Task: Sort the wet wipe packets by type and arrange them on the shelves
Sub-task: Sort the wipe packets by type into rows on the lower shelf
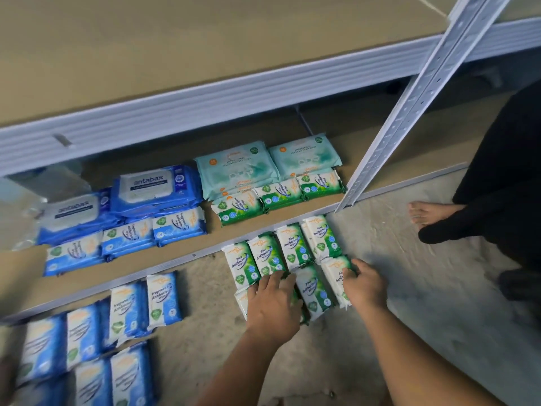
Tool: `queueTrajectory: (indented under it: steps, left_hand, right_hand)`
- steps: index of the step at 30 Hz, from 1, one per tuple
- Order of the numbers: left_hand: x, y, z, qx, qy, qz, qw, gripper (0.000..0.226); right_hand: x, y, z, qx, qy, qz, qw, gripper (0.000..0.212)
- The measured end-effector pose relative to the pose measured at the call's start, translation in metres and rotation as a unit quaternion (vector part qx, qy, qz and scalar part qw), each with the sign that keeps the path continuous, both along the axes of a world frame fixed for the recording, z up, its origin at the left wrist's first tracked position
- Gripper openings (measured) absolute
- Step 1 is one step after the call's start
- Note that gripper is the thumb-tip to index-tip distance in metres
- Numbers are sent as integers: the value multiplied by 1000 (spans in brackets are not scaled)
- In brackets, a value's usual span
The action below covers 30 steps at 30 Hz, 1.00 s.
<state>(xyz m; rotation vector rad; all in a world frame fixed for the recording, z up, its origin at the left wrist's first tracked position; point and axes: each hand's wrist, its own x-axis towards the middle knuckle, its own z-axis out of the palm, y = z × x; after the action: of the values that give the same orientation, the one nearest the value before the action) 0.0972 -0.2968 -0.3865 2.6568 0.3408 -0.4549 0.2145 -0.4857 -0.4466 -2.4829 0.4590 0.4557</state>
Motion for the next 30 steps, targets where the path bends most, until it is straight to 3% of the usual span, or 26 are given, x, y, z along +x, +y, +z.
queueTrajectory:
  steps: [5, 17, 23, 30]
  left_hand:
    - [-29, 48, 38, -58, -2, 58, 997, 53]
    - [-117, 154, 159, -123, -138, 223, 957, 29]
    - [-140, 189, 171, -188, -176, 303, 918, 30]
    - [-153, 220, 154, -224, -183, 353, 890, 27]
  right_hand:
    - [-36, 52, 77, 66, -20, 44, 997, 28]
    - [-113, 163, 220, 166, -41, 230, 958, 23]
    - [-119, 212, 252, 185, -17, 284, 940, 24]
    - [-90, 273, 247, 179, 9, 250, 951, 30]
